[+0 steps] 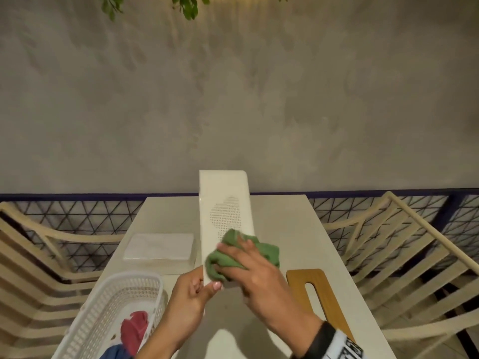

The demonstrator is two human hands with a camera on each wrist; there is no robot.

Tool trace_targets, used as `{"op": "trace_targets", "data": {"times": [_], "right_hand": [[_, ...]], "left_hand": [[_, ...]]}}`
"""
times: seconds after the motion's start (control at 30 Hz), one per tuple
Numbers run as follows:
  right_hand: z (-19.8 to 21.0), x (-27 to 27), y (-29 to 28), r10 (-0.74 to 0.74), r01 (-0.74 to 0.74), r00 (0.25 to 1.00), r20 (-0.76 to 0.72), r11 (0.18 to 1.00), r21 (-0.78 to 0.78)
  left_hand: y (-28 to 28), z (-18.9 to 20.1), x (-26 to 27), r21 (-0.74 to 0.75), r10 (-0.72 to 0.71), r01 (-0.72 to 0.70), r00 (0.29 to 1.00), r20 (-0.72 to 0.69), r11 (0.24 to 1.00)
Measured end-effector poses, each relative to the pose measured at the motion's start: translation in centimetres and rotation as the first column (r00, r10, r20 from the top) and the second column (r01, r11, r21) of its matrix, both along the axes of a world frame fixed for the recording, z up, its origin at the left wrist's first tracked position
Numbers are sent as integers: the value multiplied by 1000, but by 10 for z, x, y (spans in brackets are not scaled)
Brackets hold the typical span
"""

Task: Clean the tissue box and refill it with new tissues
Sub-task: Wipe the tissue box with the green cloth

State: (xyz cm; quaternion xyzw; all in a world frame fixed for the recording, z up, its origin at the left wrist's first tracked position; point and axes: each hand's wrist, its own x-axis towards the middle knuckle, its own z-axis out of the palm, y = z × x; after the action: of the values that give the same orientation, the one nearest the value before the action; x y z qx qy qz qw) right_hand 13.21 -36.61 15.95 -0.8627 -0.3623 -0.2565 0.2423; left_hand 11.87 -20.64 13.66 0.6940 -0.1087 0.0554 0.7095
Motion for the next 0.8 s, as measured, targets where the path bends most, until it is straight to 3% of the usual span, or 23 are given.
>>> {"op": "trace_targets", "data": {"times": [0.1,0.17,0.27,0.33,0.43,0.53,0.6,0.7,0.8], "right_hand": [[11,28,-20,-177,189,981,-86,966,174],[22,52,-6,-220,266,957,-190,927,265],[10,39,16,-98,113,986,-137,988,105],[0,18,-2,-10,13,994,-113,999,32],[5,28,-35,-151,166,983,-110,974,151],[29,57,-33,-243,322,928,-282,904,280],[34,54,-10,-186,262,931,-314,940,217],[9,19,3,-79,99,976,-202,991,90],[3,10,-29,-138,161,950,-281,985,60]], "left_hand": [[-1,-3,-10,82,-103,105,994,-31,991],[-8,-2,-13,104,-122,126,991,-46,987],[-4,-2,-11,85,-64,66,998,-30,994],[6,-3,-11,94,-52,54,998,-31,994],[7,-7,-23,205,-120,127,992,-47,971],[-3,-9,-33,251,-181,193,981,-71,949],[-6,-5,-31,213,-172,187,981,-85,959],[3,-4,-28,193,-133,144,989,-70,971],[11,-9,-35,255,-160,187,979,-126,948]]}}
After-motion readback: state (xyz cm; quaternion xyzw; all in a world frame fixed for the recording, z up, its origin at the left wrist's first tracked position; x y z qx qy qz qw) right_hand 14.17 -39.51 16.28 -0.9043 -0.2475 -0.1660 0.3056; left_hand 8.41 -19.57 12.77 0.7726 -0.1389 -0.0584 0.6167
